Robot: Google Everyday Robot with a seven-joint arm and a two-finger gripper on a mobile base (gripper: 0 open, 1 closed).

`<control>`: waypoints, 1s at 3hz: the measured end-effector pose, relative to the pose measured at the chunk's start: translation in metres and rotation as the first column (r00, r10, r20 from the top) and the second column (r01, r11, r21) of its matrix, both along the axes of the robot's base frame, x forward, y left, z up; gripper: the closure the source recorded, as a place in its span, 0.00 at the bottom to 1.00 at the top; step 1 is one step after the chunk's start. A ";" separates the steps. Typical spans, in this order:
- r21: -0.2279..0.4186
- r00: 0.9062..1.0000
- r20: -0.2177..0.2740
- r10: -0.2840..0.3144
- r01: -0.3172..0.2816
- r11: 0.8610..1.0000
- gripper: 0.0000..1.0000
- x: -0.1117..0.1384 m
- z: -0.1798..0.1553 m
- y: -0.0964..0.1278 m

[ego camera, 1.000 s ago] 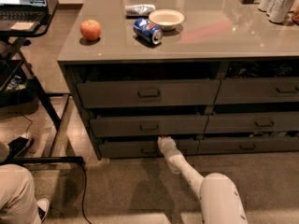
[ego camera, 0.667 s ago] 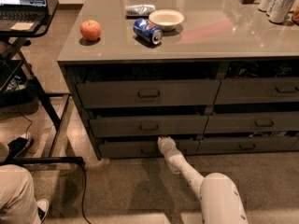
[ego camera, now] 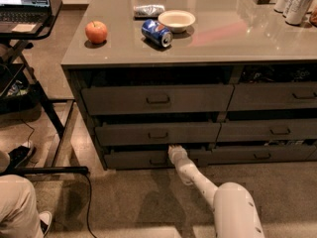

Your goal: Open bottom drawer

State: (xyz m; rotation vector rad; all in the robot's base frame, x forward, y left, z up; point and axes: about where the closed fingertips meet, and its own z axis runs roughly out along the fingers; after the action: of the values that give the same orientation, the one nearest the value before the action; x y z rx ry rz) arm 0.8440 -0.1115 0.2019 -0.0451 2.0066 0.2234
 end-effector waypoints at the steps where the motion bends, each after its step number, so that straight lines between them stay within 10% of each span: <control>1: 0.003 0.999 -0.036 0.002 -0.001 1.000 1.00 -0.010 -0.004 -0.003; 3: 0.002 0.997 -0.081 0.009 -0.009 1.000 1.00 -0.021 -0.005 -0.006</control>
Offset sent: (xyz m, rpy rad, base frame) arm -0.1620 -0.0380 -0.0304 0.0005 0.5632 0.0725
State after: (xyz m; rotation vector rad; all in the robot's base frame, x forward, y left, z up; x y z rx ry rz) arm 0.8228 -0.1176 0.1974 -0.0445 2.0877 0.2356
